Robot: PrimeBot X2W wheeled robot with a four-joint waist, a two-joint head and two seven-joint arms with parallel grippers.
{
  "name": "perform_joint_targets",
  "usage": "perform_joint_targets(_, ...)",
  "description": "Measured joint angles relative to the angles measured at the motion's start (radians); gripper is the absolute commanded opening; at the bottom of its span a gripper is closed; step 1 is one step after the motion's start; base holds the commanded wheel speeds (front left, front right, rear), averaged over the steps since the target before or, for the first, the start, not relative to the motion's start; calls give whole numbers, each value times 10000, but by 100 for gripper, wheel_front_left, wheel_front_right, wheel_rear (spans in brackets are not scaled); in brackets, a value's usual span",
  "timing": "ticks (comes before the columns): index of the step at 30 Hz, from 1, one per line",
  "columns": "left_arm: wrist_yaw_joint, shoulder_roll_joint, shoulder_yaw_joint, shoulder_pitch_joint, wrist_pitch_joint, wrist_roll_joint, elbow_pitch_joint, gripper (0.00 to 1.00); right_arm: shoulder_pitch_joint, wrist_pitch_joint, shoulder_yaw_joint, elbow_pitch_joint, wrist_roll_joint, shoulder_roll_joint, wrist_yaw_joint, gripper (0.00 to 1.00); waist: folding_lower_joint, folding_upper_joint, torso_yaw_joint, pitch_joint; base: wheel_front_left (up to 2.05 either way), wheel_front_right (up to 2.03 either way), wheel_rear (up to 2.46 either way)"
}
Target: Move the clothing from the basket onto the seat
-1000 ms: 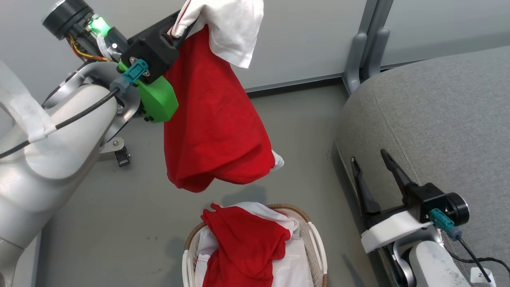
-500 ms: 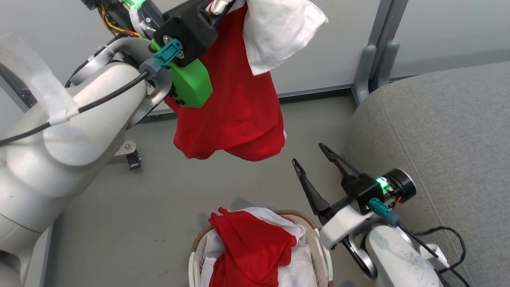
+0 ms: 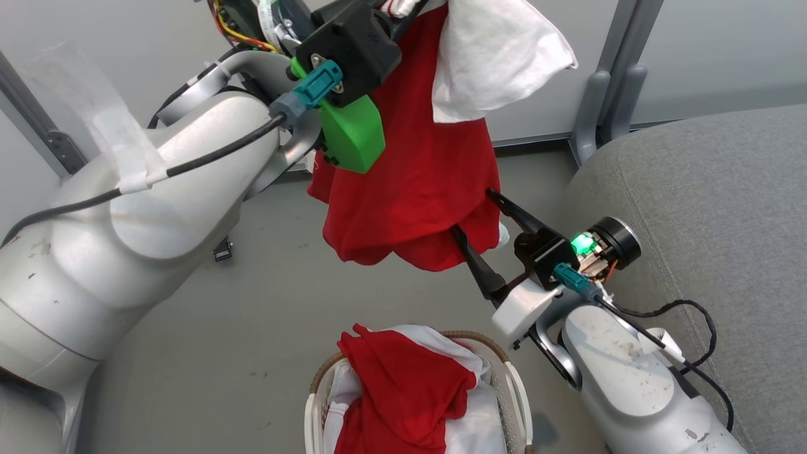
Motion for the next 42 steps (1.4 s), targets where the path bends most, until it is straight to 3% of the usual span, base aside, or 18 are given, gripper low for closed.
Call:
perform_joint_targets(14,-2,-447,-194,-90,-59,-217,-433,0,-1091,0,472,176,-291,0,0,100,0,0,241,-140,0,0,0)
perform_joint_targets(15,-2,-472,-203,-90,-94,-238,-430,0,-1146,0,539,374,-203,0,0,84,0,0,267,-154,0,0,0)
perform_joint_targets(16,-4,-499,-211,-90,-104,-247,-422,0,-1203,0,587,512,-115,0,0,48,0,0,293,-167,0,0,0)
perform_joint_targets(18,-6,-548,-226,-90,-132,-291,-403,0,-1351,0,706,725,13,-6,0,0,0,0,341,-190,0,0,0)
perform_joint_targets(28,12,-395,-171,234,-192,-800,121,0,-1513,0,546,704,295,-2,2,0,0,0,418,-225,0,0,0)
perform_joint_targets(36,77,-44,140,1306,-240,-1843,1200,0,-1299,0,165,230,550,-2,2,0,0,0,219,-185,0,0,0)
perform_joint_targets(37,77,-25,190,1510,-322,-2027,1302,17,-1268,0,75,140,581,-2,2,0,0,0,194,-172,0,0,0)
perform_joint_targets(38,79,-15,234,1659,-384,-2111,1390,45,-1255,0,-13,79,589,-2,2,0,0,0,176,-158,0,0,0)
perform_joint_targets(39,81,2,297,1850,-428,-2274,1490,65,-1243,2,-148,-10,594,-2,2,0,0,0,155,-142,0,0,0)
perform_joint_targets(40,84,21,376,2048,-514,-2462,1565,100,-1240,0,-280,-92,602,-2,2,0,1,0,138,-125,0,0,0)
perform_joint_targets(42,100,48,499,2410,-633,-2752,1707,100,-1232,2,-529,-219,585,-2,2,0,0,0,107,-100,0,0,0)
